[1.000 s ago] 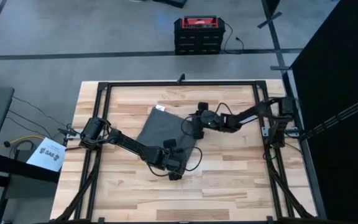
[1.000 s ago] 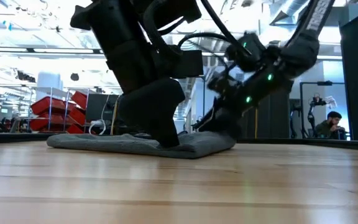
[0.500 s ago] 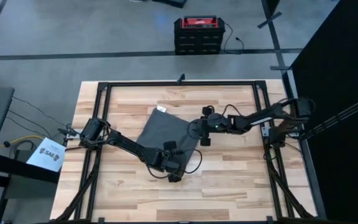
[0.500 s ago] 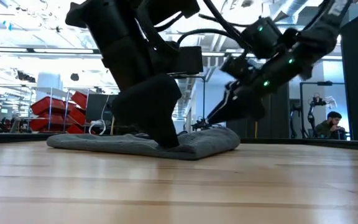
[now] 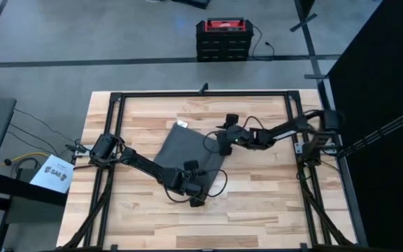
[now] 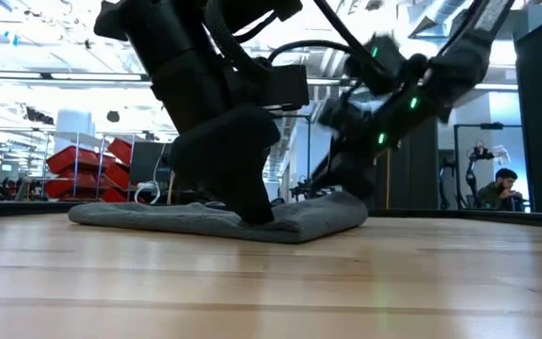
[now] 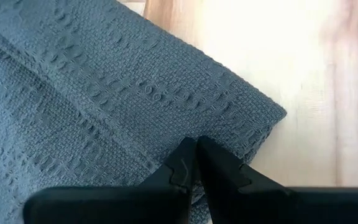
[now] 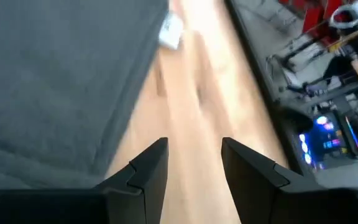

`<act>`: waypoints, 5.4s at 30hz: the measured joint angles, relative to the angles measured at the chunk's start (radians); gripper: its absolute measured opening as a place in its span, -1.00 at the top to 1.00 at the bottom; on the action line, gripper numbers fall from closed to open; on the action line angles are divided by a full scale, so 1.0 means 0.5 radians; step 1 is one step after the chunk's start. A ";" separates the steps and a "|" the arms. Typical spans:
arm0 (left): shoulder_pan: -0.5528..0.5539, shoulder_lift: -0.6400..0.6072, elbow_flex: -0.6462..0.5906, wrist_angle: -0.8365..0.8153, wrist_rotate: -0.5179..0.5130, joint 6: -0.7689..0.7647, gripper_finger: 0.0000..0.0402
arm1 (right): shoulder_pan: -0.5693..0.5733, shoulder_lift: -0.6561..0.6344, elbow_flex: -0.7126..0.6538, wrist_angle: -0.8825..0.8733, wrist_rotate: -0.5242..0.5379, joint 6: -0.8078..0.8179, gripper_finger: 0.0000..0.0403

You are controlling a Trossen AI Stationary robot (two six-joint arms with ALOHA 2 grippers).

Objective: Roll towel
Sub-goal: Roll the gray towel

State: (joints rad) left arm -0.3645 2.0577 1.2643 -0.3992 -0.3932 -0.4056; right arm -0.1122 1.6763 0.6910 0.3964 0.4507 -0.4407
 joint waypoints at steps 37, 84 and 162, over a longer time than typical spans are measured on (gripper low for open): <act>1.004 -0.337 -1.111 1.679 0.395 0.915 0.93 | 0.142 0.363 0.801 -1.236 -0.566 1.283 0.41; 0.639 -0.269 -1.122 1.714 0.118 -0.376 0.93 | 0.151 0.160 0.533 -1.334 -0.608 1.055 1.00; 0.564 -0.245 -1.019 1.915 0.162 0.415 0.93 | 0.094 0.153 0.451 -1.565 -0.532 0.981 1.00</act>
State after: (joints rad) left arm -0.0825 1.9353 0.7549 0.5582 -0.3124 -0.1980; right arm -0.0651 1.7527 0.9165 -0.3861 0.1848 0.0497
